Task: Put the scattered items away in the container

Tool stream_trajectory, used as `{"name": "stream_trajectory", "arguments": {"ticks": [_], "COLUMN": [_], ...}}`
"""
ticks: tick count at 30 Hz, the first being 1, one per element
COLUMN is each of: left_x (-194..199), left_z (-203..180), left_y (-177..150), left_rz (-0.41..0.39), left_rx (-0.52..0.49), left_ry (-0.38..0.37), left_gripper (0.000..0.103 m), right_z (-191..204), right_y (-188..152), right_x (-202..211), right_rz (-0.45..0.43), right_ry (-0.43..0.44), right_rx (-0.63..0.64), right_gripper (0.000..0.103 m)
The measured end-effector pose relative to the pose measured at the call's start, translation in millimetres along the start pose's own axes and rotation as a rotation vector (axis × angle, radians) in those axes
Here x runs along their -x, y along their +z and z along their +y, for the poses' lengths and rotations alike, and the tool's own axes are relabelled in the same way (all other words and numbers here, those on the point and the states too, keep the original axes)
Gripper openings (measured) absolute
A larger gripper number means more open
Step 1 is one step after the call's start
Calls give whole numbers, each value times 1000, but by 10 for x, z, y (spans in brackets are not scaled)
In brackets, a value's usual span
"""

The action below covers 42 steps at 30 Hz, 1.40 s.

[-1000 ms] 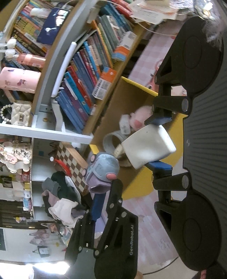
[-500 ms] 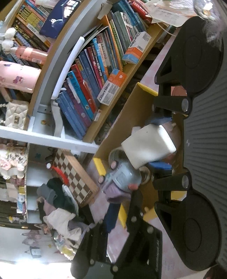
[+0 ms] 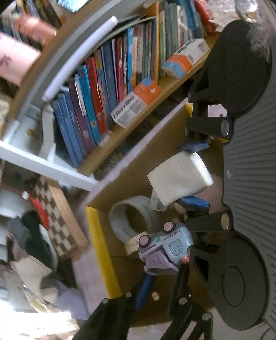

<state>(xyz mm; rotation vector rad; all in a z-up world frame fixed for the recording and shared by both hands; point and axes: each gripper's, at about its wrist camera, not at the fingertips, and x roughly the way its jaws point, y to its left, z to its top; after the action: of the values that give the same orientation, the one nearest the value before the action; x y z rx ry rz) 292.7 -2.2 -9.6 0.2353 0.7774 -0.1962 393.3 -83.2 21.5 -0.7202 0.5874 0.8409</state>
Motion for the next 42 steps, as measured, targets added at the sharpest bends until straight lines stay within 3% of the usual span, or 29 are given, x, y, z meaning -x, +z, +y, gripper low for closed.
{"name": "stream_trajectory", "arguments": {"ticks": [10, 19, 22, 24, 26, 31, 33, 42], "left_x": [-41, -58, -52, -40, -12, 97, 150, 499], "left_z": [68, 105, 92, 77, 57, 11, -13, -51], "left_y": [15, 27, 27, 25, 21, 26, 34, 47], "left_rz": [22, 28, 25, 20, 14, -14, -29, -125], "left_rx": [29, 60, 49, 41, 32, 12, 3, 35], "left_ry": [-54, -72, -68, -49, -25, -11, 8, 79], "left_gripper": [31, 31, 33, 43, 52, 62, 74, 83], "right_z": [143, 45, -25, -61, -63, -49, -44, 33], "right_y": [33, 89, 102, 91, 77, 63, 63, 73], "right_x": [-470, -634, -657, -657, -637, -515, -435, 17], "right_rz": [123, 157, 153, 147, 142, 118, 103, 17], "right_ry": [-24, -3, 1, -16, -33, -61, -63, -78], "right_rx": [236, 216, 164, 142, 142, 140, 135, 110], "right_gripper": [40, 40, 49, 58, 59, 72, 76, 83]}}
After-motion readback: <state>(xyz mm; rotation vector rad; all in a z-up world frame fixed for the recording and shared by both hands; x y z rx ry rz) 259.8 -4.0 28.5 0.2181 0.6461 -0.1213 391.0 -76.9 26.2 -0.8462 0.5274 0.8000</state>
